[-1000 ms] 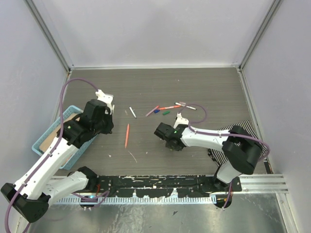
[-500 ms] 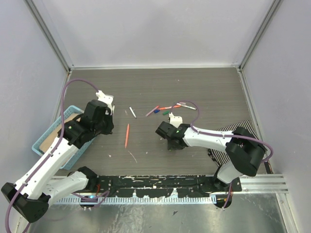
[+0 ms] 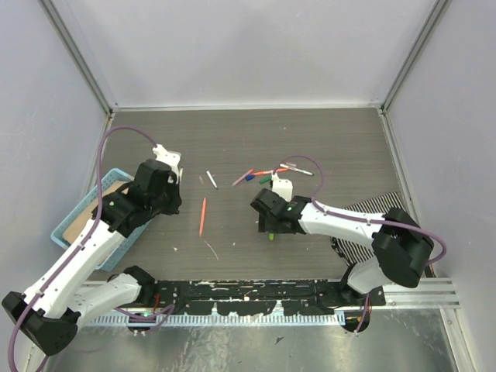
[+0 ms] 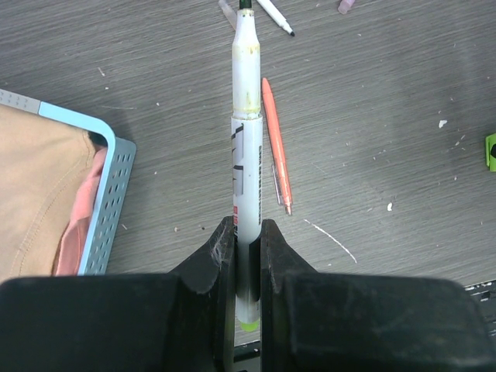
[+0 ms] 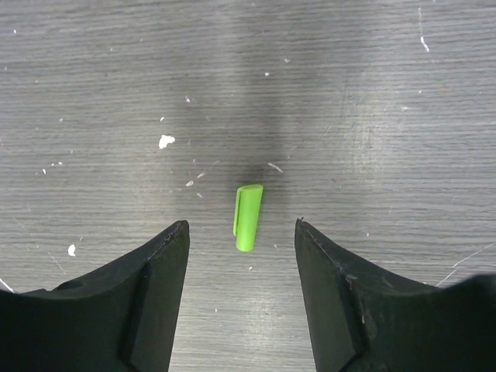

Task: Insert the pens into the pen caps
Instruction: Insert the pen cap onto the pen.

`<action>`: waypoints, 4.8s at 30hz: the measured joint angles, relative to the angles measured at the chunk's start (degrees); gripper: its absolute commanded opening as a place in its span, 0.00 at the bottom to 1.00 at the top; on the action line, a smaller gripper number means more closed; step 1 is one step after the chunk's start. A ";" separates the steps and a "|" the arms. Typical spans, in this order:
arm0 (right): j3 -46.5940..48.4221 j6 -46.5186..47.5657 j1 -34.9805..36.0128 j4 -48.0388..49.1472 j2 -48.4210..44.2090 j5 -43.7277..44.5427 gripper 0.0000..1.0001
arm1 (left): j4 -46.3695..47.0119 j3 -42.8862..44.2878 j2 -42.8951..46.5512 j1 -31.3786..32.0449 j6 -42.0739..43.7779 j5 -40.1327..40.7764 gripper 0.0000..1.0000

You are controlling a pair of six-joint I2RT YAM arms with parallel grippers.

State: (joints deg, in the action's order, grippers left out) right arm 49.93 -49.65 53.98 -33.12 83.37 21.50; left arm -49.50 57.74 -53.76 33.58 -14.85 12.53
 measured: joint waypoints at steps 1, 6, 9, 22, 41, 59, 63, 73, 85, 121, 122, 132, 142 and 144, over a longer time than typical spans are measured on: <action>0.00 0.00 -0.39 0.22 0.00 -0.20 0.59 | 0.02 -0.02 0.00 0.00 0.00 0.00 0.00; 0.00 0.00 -2.05 0.76 1.40 -1.27 0.53 | 0.37 -0.55 -0.17 0.00 0.02 0.00 0.00; 0.00 -0.09 -2.14 0.85 3.91 -2.25 0.51 | 0.44 -0.55 -0.35 0.00 0.02 -0.02 0.00; -0.02 -0.22 -2.47 2.25 7.21 -4.31 0.41 | 0.46 -0.57 -0.46 0.00 0.04 -0.02 0.00; 0.35 1.64 -2.47 2.36 8.07 -4.00 0.33 | 0.61 -0.90 -0.44 0.00 0.04 -0.02 0.00; 1.27 2.40 -1.53 1.42 8.31 -3.69 0.08 | 0.61 -0.81 -1.90 0.00 -1.62 0.52 0.00; -0.35 3.50 -1.81 1.40 5.86 -3.85 0.04 | 1.42 -0.81 -2.38 0.00 -2.60 -0.31 0.00; -7.96 7.93 -9.62 8.85 -10.23 -9.77 0.00 | 11.54 -3.98 -1.18 0.57 -6.10 -7.19 0.00; -13.38 7.63 -13.07 14.51 -28.00 -9.70 0.02 | 30.16 -10.93 -5.60 15.43 -12.70 -8.28 0.00; -12.74 -3.50 -13.09 24.39 -35.10 0.31 0.02 | 48.72 -11.19 -23.23 29.59 -16.81 -12.90 0.00; -12.74 -3.50 -13.09 24.59 -35.10 0.28 0.02 | 49.03 -11.19 -23.30 29.64 -16.87 -12.90 0.00; -12.72 -3.48 -13.11 26.23 -34.18 -1.46 0.02 | 50.07 -11.17 -23.71 29.64 -16.94 -12.90 0.00; -12.72 -3.50 -13.11 28.33 -34.18 -3.50 0.02 | 50.07 -11.17 -23.80 29.64 -16.94 -12.85 0.00; -12.72 -3.50 -13.11 28.50 -34.12 -3.93 0.02 | 50.07 -11.17 -23.80 29.64 -16.94 -12.83 0.00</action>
State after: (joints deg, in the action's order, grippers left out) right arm 37.21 -53.15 40.86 -4.62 49.25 17.56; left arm 0.58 46.57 -77.56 63.22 -31.79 -0.30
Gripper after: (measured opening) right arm 0.198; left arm 0.168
